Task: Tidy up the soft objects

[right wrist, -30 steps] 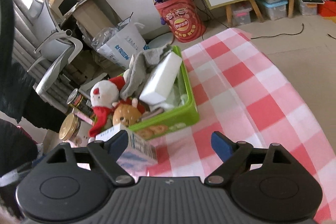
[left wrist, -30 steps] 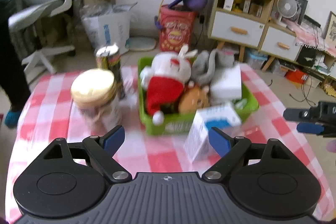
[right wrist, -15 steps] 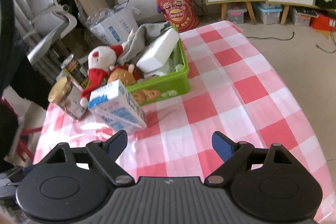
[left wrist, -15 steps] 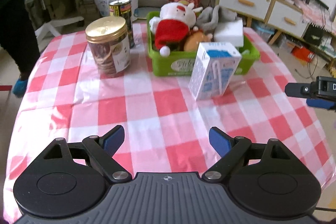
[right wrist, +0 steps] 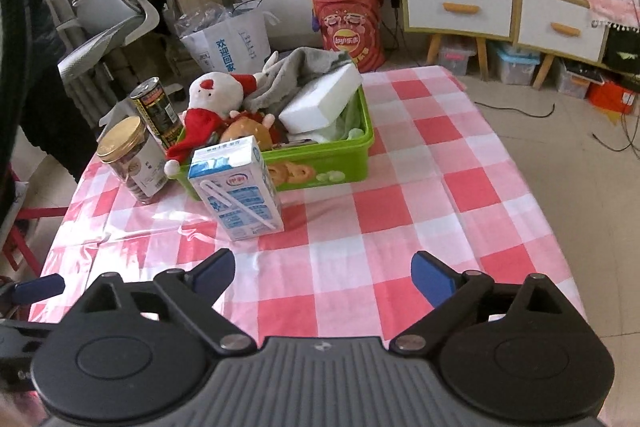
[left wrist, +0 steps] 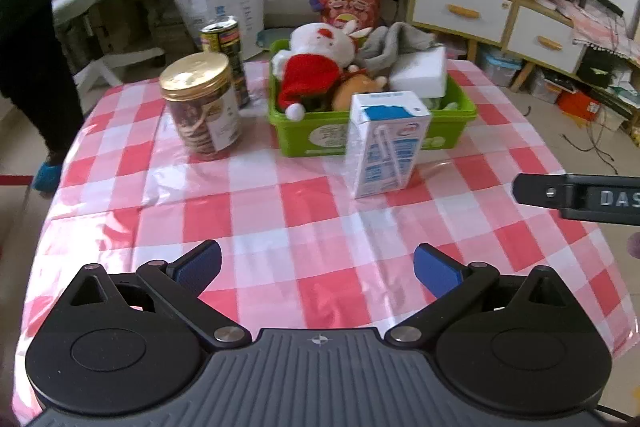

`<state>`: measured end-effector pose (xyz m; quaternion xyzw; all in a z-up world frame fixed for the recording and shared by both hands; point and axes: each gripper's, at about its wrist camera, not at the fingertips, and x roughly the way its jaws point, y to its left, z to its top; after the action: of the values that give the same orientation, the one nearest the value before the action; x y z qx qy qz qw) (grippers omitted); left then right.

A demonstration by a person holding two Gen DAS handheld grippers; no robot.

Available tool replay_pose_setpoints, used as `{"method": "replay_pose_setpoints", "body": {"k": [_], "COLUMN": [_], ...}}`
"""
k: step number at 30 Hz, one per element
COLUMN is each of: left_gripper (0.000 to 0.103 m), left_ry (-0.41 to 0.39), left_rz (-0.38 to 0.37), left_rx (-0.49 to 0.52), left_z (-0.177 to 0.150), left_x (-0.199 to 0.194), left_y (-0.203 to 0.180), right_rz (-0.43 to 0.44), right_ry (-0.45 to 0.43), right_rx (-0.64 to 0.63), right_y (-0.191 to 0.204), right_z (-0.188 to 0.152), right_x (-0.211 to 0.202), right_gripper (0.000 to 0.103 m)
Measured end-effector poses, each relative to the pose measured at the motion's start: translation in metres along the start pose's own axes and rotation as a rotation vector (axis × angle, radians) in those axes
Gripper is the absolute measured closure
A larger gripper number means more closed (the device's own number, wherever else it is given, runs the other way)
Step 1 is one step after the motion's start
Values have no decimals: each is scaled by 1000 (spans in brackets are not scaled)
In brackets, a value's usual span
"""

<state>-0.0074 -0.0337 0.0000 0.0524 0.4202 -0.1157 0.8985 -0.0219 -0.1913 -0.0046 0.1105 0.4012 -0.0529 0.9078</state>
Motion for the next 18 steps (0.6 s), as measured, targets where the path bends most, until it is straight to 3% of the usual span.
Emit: {"method": "replay_pose_setpoints", "body": {"k": [6, 18], "left_gripper": [5, 5], "left_ry": [4, 21], "left_rz": [12, 12], "left_rx": [-13, -16], "left_z": [1, -1], "left_x": [1, 3], "left_y": [-2, -2], "right_rz": [-44, -43], "right_ry": [7, 20], "right_rx": [-37, -46], "right_y": [4, 5], "right_z": [-2, -5], "right_x": [6, 8], "right_gripper": [22, 22]}}
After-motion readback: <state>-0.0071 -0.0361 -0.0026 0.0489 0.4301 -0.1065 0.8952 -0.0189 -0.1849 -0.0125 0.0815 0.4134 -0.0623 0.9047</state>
